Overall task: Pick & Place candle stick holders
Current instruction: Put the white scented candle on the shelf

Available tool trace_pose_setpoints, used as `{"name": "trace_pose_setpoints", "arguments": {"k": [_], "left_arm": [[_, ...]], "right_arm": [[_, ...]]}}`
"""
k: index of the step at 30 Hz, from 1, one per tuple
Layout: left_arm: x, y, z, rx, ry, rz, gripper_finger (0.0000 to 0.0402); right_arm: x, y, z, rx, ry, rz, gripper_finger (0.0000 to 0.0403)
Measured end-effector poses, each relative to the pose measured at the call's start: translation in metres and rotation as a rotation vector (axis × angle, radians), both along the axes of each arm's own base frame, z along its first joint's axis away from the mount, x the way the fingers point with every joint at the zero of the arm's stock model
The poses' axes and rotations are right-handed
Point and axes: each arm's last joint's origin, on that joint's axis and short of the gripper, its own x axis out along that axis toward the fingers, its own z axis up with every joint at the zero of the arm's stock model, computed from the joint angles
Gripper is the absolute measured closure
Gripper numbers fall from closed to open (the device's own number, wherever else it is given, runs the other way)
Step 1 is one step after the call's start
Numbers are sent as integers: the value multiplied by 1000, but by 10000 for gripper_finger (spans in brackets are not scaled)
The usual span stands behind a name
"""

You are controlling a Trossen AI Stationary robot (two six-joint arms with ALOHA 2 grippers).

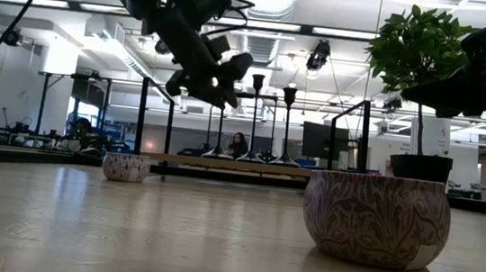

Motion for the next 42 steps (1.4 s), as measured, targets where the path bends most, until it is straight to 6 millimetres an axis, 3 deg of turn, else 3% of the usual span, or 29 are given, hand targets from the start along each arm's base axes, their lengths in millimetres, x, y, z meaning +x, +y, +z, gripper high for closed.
{"name": "trace_pose_setpoints", "arguments": {"k": [10, 14, 19, 24, 29, 36, 42], "left_arm": [[-37, -16, 38, -2, 57, -58, 257], [-53, -29, 59, -61, -16, -210, 257], [-70, -56, 82, -205, -139, -454, 260], [-89, -95, 96, -297, -169, -573, 276], [-110, -137, 94, -371, -91, -579, 300], [-128, -178, 85, -502, 27, -581, 334], [-128, -202, 75, -340, 295, -826, 365]], "right_arm": [[0, 0, 0, 0, 0, 0, 394], [0, 0, 0, 0, 0, 0, 394], [0, 0, 0, 0, 0, 1, 394], [0, 0, 0, 0, 0, 0, 394], [0, 0, 0, 0, 0, 0, 394], [0, 0, 0, 0, 0, 0, 394], [0, 0, 0, 0, 0, 0, 394]]}}
